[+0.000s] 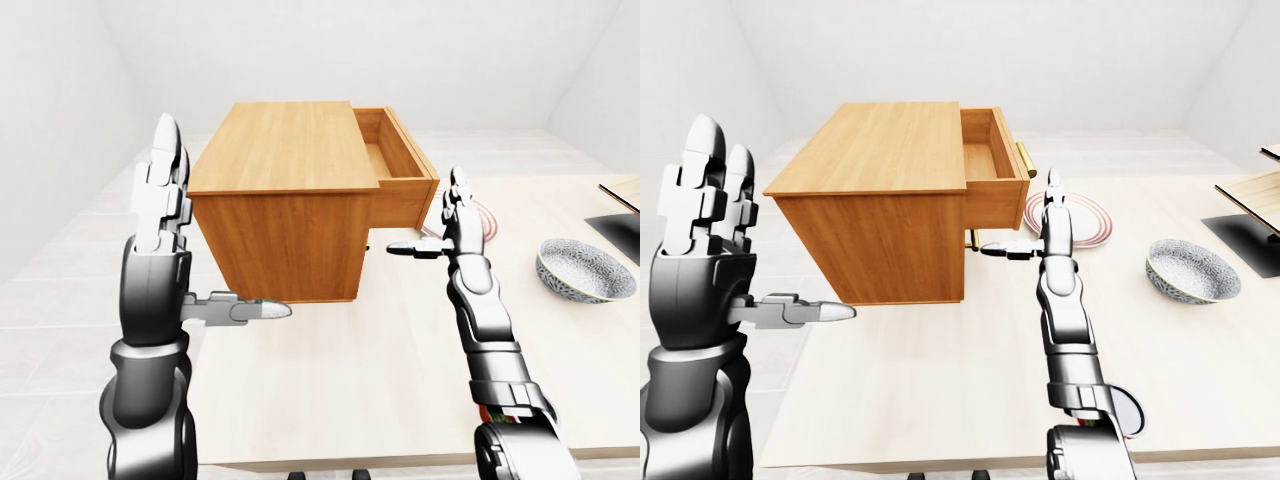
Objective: Close the top drawer of the cabinet.
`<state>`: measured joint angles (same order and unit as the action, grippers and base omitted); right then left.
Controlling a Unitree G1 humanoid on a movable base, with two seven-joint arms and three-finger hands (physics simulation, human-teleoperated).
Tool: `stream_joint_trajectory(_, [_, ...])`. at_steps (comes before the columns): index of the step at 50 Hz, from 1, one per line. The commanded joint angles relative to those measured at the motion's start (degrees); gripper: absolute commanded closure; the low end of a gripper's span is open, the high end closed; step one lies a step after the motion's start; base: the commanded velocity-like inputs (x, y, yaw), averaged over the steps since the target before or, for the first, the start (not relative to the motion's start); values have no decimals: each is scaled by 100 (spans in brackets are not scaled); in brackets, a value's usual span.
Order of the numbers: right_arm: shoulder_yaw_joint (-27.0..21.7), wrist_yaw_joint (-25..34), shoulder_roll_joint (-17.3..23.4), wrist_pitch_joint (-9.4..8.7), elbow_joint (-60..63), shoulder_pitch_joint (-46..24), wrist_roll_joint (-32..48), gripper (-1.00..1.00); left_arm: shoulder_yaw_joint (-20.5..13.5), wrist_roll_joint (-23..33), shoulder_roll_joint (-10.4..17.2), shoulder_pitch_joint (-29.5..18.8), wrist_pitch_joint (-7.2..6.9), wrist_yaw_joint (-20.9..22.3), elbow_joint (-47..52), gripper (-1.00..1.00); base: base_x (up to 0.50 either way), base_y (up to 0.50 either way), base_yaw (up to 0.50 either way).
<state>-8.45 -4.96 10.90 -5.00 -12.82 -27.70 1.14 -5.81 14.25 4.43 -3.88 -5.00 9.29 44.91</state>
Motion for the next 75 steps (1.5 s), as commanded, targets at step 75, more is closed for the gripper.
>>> stream_joint_trajectory(75, [1073, 427, -1114, 0, 453, -248, 1001, -100, 21, 52, -66, 28, 0, 87, -112, -100, 0, 0, 0])
